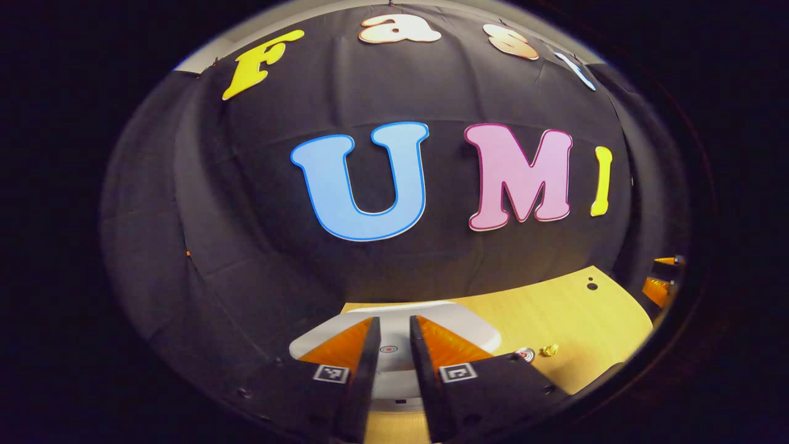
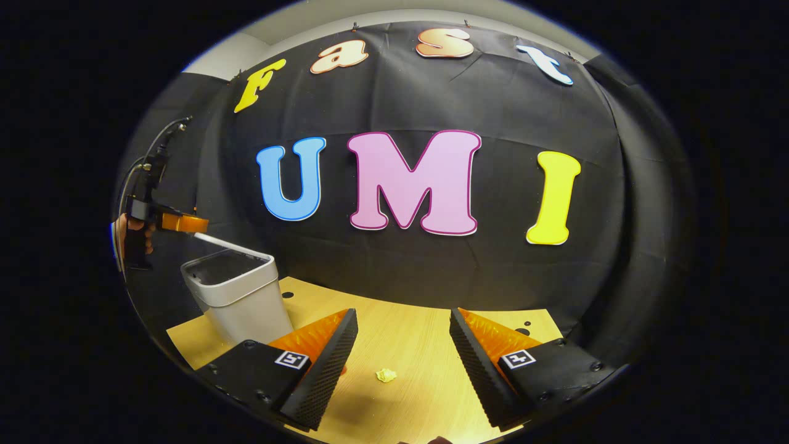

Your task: Press the lid of the desktop garbage bin to open it, pick up the crumpled paper on the desktop and throw it into the bin, then pick up the pop can on the desktop and drop it into the bin, and finally close the garbage bin lid.

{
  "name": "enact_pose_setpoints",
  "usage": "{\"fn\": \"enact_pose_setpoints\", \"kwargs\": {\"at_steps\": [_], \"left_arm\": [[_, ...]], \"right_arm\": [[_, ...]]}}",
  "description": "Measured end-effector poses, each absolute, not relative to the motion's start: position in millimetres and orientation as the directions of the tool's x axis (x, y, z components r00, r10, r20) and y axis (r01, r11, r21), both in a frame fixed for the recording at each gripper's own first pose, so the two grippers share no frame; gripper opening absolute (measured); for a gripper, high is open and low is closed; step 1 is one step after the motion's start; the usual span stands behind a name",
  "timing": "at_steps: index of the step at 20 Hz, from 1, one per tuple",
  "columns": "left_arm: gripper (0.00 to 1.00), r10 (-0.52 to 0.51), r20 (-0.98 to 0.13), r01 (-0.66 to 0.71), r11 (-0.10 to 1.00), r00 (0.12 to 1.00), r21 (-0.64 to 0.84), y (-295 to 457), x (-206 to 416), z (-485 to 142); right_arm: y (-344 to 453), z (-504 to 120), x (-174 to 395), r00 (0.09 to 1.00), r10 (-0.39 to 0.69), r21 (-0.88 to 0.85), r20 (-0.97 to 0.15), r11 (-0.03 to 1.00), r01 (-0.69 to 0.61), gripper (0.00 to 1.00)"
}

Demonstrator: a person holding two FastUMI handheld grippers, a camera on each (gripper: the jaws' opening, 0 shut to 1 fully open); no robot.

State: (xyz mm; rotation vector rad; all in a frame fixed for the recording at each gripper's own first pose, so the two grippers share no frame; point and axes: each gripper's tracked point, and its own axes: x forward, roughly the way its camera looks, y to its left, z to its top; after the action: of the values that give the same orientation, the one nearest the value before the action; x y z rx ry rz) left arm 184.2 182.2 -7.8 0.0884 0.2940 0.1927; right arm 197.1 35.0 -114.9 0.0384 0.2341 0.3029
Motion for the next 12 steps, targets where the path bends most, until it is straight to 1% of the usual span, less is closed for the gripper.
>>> {"fn": "enact_pose_setpoints", "kwargs": {"at_steps": [1, 2, 4, 5, 7, 10, 12], "left_arm": [[0.75, 0.19, -0.228, -0.169, 0.98, 0.955, 0.109, 182.1, 178.8, 6.6], [0.98, 0.204, -0.19, -0.184, 0.976, 0.96, 0.117, 186.9, 172.6, 17.5], [0.97, 0.201, -0.147, -0.183, 0.975, 0.968, 0.129, 185.5, 155.7, 29.0], [0.97, 0.201, -0.123, -0.184, 0.974, 0.972, 0.13, 184.0, 147.0, 35.2], [0.97, 0.2, -0.119, -0.187, 0.976, 0.973, 0.112, 176.5, 126.5, 36.9], [0.97, 0.195, -0.129, -0.189, 0.98, 0.972, 0.058, 163.2, 92.3, 32.6], [0.97, 0.206, -0.126, -0.2, 0.978, 0.97, 0.056, 161.5, 73.5, 30.1]], "right_arm": [[41.2, -113.5, 198.0, 0.926, 0.303, 0.075, -0.226, 0.953, -0.294, 0.97], [45.2, -112.6, 198.8, 0.925, 0.306, 0.072, -0.228, 0.952, -0.297, 0.97], [51.9, -117.0, 205.2, 0.92, 0.314, 0.055, -0.234, 0.949, -0.31, 0.97], [56.3, -127.5, 211.0, 0.91, 0.322, 0.057, -0.262, 0.946, -0.319, 0.97], [64.1, -149.7, 222.9, 0.882, 0.344, 0.096, -0.322, 0.939, -0.331, 0.97], [64.8, -210.2, 255.3, 0.816, 0.339, 0.138, -0.468, 0.94, -0.312, 0.97], [71.6, -265.8, 273.0, 0.743, 0.34, 0.157, -0.577, 0.939, -0.307, 0.97]]}}
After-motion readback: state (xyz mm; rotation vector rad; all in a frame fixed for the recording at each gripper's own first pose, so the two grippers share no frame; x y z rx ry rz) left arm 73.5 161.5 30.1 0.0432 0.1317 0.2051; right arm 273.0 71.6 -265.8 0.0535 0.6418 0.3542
